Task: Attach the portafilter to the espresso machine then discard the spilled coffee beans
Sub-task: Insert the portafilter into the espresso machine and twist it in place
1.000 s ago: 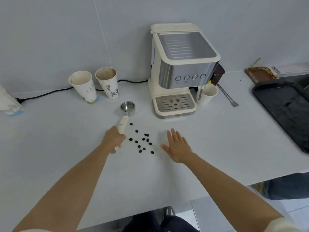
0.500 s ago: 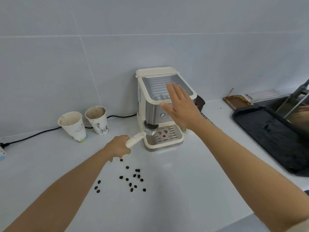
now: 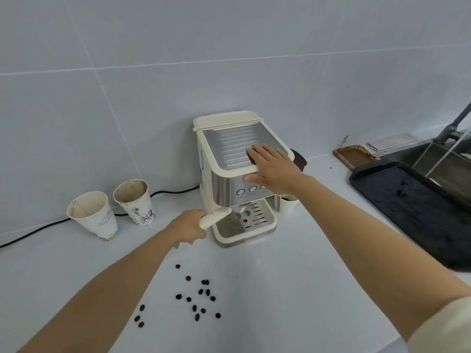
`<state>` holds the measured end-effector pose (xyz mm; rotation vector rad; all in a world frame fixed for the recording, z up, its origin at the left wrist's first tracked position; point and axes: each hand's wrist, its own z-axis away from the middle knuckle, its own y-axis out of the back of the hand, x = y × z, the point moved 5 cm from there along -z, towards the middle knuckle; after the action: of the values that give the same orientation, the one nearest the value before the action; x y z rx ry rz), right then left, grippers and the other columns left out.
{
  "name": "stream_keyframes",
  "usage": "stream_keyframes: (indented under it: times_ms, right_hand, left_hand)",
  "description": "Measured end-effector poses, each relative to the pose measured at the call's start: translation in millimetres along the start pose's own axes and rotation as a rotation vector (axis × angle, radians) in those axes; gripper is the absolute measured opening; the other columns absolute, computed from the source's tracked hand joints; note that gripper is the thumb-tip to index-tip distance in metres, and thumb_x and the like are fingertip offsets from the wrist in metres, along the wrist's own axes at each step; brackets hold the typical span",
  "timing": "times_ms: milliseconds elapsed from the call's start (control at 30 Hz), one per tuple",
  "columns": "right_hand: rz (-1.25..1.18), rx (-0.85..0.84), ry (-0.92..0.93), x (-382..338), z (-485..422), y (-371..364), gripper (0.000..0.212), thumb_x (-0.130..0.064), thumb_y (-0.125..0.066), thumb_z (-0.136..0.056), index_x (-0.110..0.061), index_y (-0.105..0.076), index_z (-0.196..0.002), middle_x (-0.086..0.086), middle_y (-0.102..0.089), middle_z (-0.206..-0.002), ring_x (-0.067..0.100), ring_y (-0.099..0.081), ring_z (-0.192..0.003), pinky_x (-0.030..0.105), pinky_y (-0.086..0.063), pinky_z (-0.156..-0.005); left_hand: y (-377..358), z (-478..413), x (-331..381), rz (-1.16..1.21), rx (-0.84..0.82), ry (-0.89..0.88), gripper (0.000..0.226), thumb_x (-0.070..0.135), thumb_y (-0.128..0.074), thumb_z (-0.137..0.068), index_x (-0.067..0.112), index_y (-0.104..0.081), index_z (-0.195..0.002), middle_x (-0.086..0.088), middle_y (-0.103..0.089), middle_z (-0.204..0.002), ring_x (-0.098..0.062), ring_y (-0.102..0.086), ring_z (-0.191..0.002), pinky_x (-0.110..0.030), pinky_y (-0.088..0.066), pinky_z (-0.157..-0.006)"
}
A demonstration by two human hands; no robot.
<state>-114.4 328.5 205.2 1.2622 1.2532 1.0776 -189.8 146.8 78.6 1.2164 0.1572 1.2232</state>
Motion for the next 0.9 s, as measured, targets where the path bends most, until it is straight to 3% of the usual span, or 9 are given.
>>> stream_keyframes:
  times_ms: [433, 900]
  right_hand:
    - [0.007, 0.033, 0.023, 5.3, -3.1, -4.5, 0.068, -0.050, -0.040, -0.090, -0.012, -0.018, -0.142, 0.006, -0.020, -0.153, 0.027, -0.014, -0.139, 0.040, -0.016, -0.113]
    - [-0.003, 0.055, 0.021, 4.3, -2.0, -4.5, 0.069, -0.050, -0.042, -0.090, -0.012, -0.019, -0.142, 0.007, -0.021, -0.153, 0.028, -0.014, -0.140, 0.041, -0.015, -0.113]
  left_hand:
    - [1.6, -17.9, 9.8, 0.100, 0.038, 0.003, 0.021, 0.004, -0.060, -0.074, 0.010, -0.049, -0.091, -0.008, -0.051, -0.092, -0.014, -0.051, -0.048, -0.022, -0.039, -0.044]
    - [4.8, -14.3, 0.7, 0.195, 0.066, 0.034, 0.020, 0.003, -0.061, -0.075, 0.009, -0.047, -0.088, -0.011, -0.053, -0.088, -0.016, -0.051, -0.050, -0.023, -0.039, -0.047]
